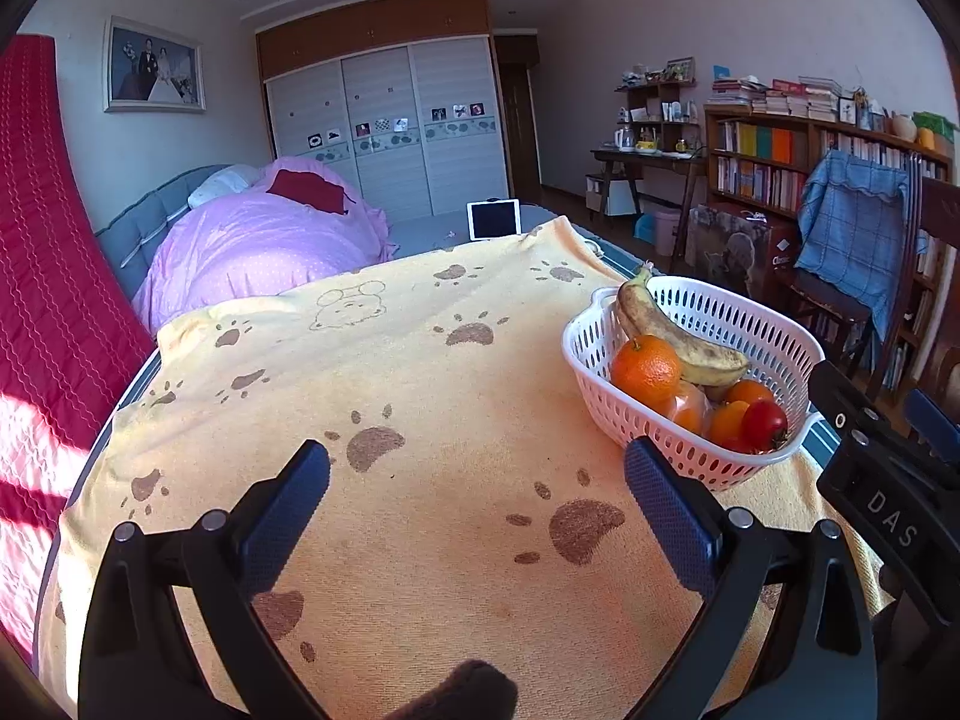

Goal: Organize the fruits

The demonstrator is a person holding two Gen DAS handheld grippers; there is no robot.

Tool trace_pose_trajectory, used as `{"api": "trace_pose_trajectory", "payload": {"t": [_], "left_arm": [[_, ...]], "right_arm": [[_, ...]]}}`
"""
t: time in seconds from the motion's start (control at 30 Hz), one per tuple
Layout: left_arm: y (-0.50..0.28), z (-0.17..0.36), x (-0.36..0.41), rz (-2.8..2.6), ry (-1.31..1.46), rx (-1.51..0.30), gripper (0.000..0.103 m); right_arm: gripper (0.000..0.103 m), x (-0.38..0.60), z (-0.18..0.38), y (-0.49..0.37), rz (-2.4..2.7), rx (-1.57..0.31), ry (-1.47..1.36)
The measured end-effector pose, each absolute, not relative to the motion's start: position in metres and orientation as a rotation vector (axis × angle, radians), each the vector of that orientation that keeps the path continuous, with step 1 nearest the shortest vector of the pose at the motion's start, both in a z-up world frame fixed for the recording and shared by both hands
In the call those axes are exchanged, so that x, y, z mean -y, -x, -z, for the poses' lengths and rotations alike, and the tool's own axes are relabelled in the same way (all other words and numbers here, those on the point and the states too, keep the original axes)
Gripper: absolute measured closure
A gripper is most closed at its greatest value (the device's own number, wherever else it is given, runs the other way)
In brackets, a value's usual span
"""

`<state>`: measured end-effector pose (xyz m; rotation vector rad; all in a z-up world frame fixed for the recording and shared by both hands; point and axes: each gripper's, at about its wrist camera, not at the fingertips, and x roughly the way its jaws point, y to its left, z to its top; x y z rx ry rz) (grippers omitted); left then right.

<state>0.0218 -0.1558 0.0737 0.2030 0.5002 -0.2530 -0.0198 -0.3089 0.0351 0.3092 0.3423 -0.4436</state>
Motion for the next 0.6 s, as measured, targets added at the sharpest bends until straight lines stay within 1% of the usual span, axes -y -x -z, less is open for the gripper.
{"api": "trace_pose_trajectory", "payload": {"t": [0.6], "left_arm": [[-0.0243, -0.0694, 0.1601, 0.278, -0.219, -0.512, 0.005]], "right_arm": [[0.005, 0.3088, -0.0353, 0.0191, 0.455, -0.345, -0.300]]}}
